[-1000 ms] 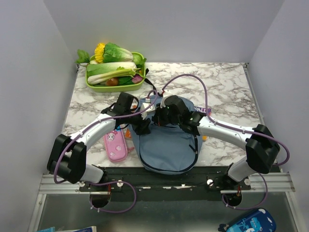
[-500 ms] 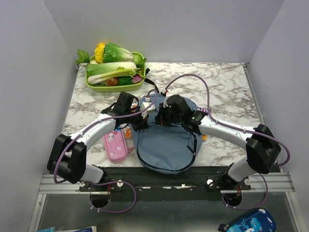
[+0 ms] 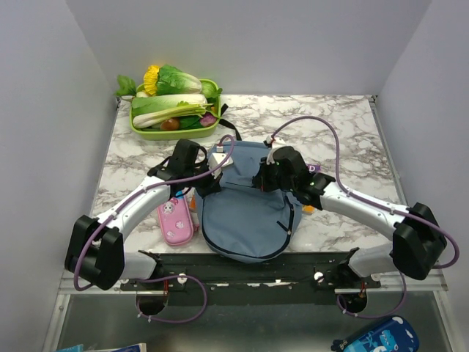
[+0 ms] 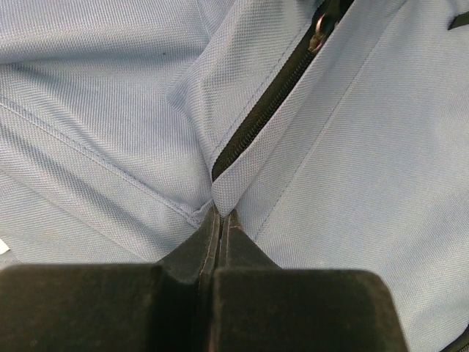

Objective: Pack the student bag
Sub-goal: Zip the student bag at the center of the board.

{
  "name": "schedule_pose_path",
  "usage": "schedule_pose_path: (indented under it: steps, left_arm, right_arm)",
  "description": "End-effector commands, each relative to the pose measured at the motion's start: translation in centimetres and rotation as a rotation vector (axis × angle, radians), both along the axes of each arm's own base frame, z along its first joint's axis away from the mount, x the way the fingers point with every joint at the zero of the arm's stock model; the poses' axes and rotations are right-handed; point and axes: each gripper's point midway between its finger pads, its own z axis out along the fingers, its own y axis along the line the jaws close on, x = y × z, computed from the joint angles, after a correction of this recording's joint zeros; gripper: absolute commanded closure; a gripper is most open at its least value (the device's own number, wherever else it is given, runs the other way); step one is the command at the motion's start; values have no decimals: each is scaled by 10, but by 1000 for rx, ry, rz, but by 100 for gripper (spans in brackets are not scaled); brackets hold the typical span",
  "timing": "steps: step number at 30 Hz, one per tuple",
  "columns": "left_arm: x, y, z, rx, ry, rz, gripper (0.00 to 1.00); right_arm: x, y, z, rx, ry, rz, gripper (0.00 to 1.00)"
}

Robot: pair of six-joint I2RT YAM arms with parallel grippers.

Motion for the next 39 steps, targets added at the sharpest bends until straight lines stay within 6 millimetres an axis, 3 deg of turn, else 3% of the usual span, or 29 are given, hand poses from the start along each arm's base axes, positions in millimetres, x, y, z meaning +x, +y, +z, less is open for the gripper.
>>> schedule_pose_path:
  steps: [1, 12, 21, 23, 25, 27, 28, 29, 32, 36, 39]
  left_arm:
    - [8, 15, 3, 42, -25, 72, 100]
    - [18, 24, 10, 77, -41, 112, 100]
    - [35, 40, 21, 82, -41, 185, 100]
    - [33, 41, 20, 87, -34, 182, 100]
    - [30, 39, 21, 76, -17, 174, 99]
    - [27, 34, 26, 64, 4, 159, 92]
    - [26, 31, 26, 63, 15, 157, 83]
    - [26, 30, 29, 62, 15, 155, 78]
    - [34, 22, 45, 45, -14, 159, 60]
    - [41, -3, 68, 26, -52, 112, 56]
    - [35, -32, 63, 45, -55, 27, 56]
  right_arm:
    - [-4, -31, -2, -59, -17, -41, 99]
    - [-24, -99, -28, -110, 15, -156, 99]
    - [-8, -134, -40, -231, 43, -292, 99]
    - [-4, -129, -34, -223, 28, -273, 99]
    - [1, -120, -23, -181, -8, -245, 89]
    - [1, -109, -11, -125, -33, -202, 75]
    - [3, -106, -5, -99, -54, -195, 71]
    - [2, -103, 2, -75, -67, -185, 59]
    - [-4, -101, 5, -69, -82, -143, 48]
    - [-28, -96, 10, -30, -107, -25, 45]
    - [-49, -85, 9, 12, -98, 94, 44]
